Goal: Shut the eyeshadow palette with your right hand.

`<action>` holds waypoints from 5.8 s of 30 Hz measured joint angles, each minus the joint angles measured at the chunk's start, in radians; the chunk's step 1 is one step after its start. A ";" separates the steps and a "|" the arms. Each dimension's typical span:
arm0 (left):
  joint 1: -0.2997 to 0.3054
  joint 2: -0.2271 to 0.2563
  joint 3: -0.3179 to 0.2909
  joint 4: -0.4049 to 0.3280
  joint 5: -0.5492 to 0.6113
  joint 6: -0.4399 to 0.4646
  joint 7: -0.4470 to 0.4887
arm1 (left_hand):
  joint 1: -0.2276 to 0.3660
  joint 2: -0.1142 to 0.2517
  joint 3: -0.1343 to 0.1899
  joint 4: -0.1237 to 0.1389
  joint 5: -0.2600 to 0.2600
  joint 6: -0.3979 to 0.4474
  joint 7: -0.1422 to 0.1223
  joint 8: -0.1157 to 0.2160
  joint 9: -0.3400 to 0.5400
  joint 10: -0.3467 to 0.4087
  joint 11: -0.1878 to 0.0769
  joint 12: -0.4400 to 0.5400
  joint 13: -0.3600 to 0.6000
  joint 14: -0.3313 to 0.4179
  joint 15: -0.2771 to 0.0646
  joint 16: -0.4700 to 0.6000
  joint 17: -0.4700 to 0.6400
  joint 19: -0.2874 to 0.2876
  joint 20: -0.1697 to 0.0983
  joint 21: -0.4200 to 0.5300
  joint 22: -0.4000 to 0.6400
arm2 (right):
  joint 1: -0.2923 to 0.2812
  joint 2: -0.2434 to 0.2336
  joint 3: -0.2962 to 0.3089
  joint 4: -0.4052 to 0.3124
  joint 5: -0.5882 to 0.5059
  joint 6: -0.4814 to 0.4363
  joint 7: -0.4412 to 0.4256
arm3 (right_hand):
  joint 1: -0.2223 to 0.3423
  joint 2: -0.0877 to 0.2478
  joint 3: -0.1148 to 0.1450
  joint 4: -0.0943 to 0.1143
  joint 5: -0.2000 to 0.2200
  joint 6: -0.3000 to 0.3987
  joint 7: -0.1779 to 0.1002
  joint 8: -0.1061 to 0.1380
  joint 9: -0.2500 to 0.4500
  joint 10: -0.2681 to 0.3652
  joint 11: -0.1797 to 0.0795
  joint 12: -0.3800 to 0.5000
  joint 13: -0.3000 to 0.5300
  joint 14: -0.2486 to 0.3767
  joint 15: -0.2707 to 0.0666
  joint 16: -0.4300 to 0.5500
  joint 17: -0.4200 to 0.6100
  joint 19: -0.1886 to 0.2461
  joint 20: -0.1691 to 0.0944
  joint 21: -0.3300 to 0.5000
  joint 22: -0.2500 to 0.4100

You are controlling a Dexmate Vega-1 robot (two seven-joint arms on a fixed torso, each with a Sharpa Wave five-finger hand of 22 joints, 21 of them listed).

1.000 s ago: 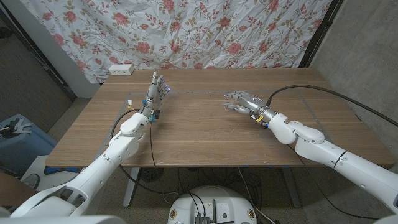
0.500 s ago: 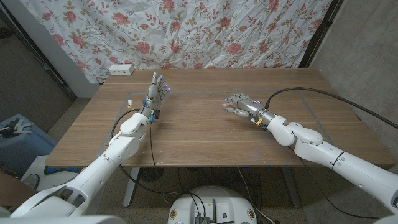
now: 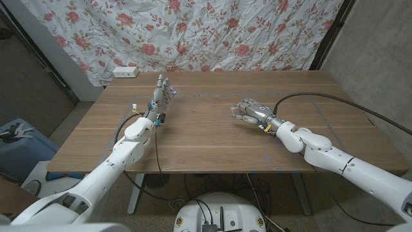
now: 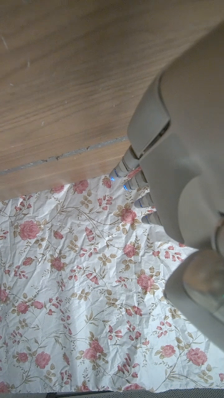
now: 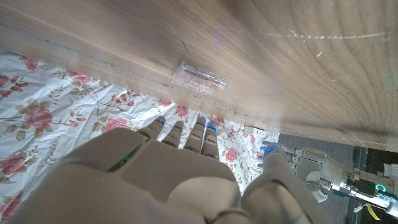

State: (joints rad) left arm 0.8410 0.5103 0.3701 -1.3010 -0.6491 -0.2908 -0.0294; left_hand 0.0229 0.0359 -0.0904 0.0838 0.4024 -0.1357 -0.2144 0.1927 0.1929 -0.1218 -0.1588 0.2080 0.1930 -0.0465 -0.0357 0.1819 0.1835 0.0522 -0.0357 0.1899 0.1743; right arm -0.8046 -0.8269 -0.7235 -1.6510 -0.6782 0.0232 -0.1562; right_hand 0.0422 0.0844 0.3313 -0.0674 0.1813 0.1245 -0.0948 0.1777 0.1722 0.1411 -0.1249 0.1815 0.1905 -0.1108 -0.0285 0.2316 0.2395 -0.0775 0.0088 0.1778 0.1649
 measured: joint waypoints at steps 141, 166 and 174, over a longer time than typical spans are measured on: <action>0.000 0.000 0.000 0.000 0.000 0.000 0.000 | 0.000 0.000 0.004 -0.004 0.000 0.000 0.000 0.000 0.000 0.000 0.000 0.000 0.000 0.000 0.000 0.000 0.000 0.000 0.000 0.000 0.000 | 0.029 0.020 -0.047 0.090 0.007 0.044 -0.022 | -0.060 -0.026 -0.096 0.212 0.014 0.109 0.023 0.014 0.004 0.053 0.039 0.007 -0.005 0.021 -0.003 0.020 0.016 0.022 -0.014 0.011 0.003; 0.000 0.000 0.000 0.000 0.000 0.000 0.000 | 0.000 0.000 0.004 -0.004 0.000 0.000 0.000 0.000 0.000 0.000 0.000 0.000 0.000 0.000 0.000 0.000 0.000 0.000 0.000 0.000 0.000 | 0.029 0.040 -0.010 0.100 0.137 0.137 -0.095 | -0.028 -0.019 -0.094 0.209 0.020 0.103 0.018 0.014 0.005 0.050 0.035 0.007 -0.004 0.035 -0.005 0.020 0.002 0.063 -0.019 0.017 0.003; 0.000 0.000 0.000 0.001 0.000 -0.001 0.000 | 0.000 0.000 0.004 -0.004 0.000 0.000 0.000 0.000 0.000 0.000 0.000 0.000 0.000 0.000 0.000 0.000 0.000 0.000 0.000 0.000 0.000 | 0.029 0.060 0.026 0.132 0.180 0.188 -0.119 | -0.028 -0.019 -0.094 0.209 0.020 0.096 0.011 0.009 0.005 0.049 0.036 0.007 -0.004 0.036 -0.007 0.015 0.002 0.078 -0.034 0.023 0.003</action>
State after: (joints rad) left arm 0.8410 0.5103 0.3701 -1.3004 -0.6491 -0.2917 -0.0296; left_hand 0.0229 0.0359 -0.0864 0.0796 0.4024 -0.1357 -0.2143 0.1927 0.1929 -0.1218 -0.1588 0.2080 0.1929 -0.0465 -0.0358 0.1819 0.1835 0.0522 -0.0357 0.1899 0.1743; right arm -0.7757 -0.7672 -0.6974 -1.5189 -0.4979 0.2110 -0.2751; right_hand 0.0147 0.0649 0.2378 0.1420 0.2010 0.2201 -0.0833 0.1866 0.1768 0.1904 -0.0891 0.1886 0.1861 -0.0744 -0.0357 0.2466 0.2414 0.0000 -0.0249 0.2006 0.1678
